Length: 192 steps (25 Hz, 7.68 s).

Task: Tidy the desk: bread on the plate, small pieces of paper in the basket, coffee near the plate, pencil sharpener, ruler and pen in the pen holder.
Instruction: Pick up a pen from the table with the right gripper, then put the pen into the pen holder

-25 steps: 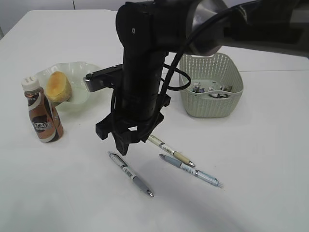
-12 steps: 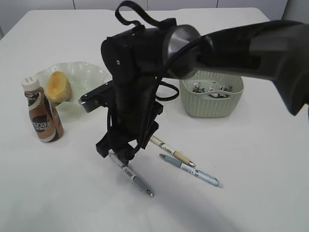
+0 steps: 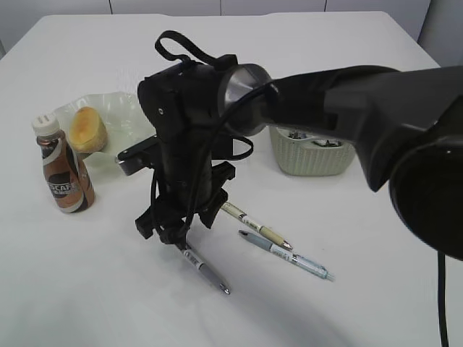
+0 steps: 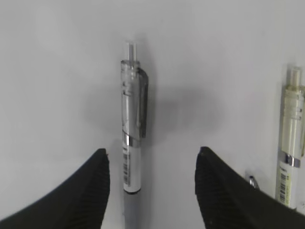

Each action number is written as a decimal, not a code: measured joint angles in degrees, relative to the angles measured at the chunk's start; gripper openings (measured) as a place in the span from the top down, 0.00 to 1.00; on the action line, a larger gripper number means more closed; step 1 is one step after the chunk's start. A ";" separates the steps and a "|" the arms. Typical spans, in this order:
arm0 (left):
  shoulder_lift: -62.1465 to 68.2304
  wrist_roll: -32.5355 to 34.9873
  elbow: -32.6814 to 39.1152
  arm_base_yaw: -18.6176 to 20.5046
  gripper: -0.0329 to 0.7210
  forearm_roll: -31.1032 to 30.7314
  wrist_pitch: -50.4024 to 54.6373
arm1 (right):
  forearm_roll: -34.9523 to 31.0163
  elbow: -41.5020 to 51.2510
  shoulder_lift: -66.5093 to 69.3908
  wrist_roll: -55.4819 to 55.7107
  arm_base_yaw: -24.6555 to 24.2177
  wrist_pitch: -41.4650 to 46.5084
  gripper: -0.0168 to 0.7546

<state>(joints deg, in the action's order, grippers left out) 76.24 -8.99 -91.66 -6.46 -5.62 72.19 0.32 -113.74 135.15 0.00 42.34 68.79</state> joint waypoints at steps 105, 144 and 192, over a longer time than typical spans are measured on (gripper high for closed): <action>0.00 0.13 0.00 0.00 0.46 -0.01 0.00 | 1.42 9.19 -9.25 4.16 1.72 0.84 0.89; 0.00 0.13 0.00 0.00 0.46 1.46 0.00 | 18.50 58.87 -40.91 11.68 -5.63 -83.43 0.89; 0.32 0.13 0.00 0.00 0.46 1.46 0.00 | 6.21 18.28 -4.52 2.08 -16.80 -93.74 0.89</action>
<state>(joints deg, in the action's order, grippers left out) 76.56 -8.86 -91.66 -6.46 -4.16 72.19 6.52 -95.45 130.63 2.08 25.55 -24.96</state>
